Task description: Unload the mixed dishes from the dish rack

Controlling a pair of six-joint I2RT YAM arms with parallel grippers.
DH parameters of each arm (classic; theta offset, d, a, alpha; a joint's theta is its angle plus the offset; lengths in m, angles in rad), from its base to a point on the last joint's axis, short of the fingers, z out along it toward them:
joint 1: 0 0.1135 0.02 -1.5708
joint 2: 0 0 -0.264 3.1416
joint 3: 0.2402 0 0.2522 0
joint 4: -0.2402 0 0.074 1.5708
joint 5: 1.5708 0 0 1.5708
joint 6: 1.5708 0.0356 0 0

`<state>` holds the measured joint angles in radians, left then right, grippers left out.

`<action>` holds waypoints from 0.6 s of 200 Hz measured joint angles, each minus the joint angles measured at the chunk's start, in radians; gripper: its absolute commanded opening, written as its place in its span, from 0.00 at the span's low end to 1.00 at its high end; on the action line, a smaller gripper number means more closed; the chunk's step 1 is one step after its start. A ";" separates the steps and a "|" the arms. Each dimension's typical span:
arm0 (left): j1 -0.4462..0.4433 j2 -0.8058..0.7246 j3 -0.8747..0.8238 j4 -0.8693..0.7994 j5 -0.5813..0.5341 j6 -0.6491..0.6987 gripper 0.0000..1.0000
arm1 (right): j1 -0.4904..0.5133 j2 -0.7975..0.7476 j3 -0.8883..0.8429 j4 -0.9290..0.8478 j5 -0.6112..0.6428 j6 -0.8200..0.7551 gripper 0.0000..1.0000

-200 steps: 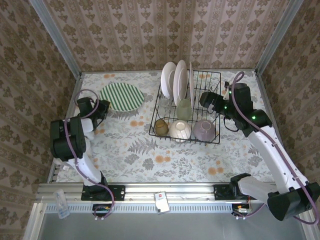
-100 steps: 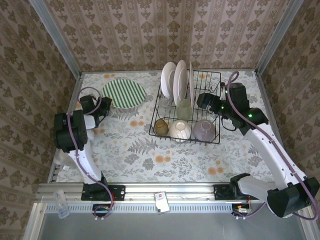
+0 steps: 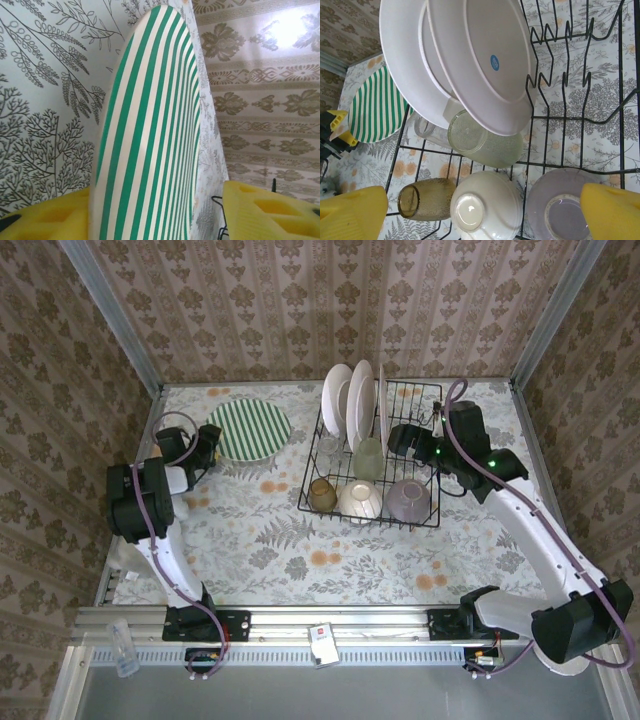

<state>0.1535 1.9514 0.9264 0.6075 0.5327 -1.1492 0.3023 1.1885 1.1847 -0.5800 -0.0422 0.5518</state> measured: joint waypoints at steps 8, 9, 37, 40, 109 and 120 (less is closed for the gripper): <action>0.003 0.000 0.006 -0.024 0.000 0.010 0.72 | 0.000 0.007 0.006 0.000 0.005 0.000 1.00; 0.003 0.000 0.007 -0.029 -0.001 0.009 0.72 | 0.000 0.008 0.006 0.000 0.006 0.000 1.00; 0.010 -0.001 0.025 -0.108 -0.005 0.037 0.80 | 0.004 0.027 0.024 0.000 0.013 -0.003 1.00; 0.011 -0.001 0.027 -0.112 -0.003 0.042 0.81 | 0.005 0.027 0.026 0.000 0.013 -0.003 1.00; 0.056 -0.082 0.085 -0.343 -0.040 0.116 1.00 | 0.021 0.090 0.094 -0.001 0.048 -0.015 1.00; 0.066 -0.103 0.089 -0.397 -0.052 0.129 1.00 | 0.025 0.103 0.105 -0.001 0.057 -0.019 1.00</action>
<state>0.2195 1.8481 1.0157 0.2104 0.4805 -1.0203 0.3275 1.2915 1.2900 -0.5812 0.0151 0.5331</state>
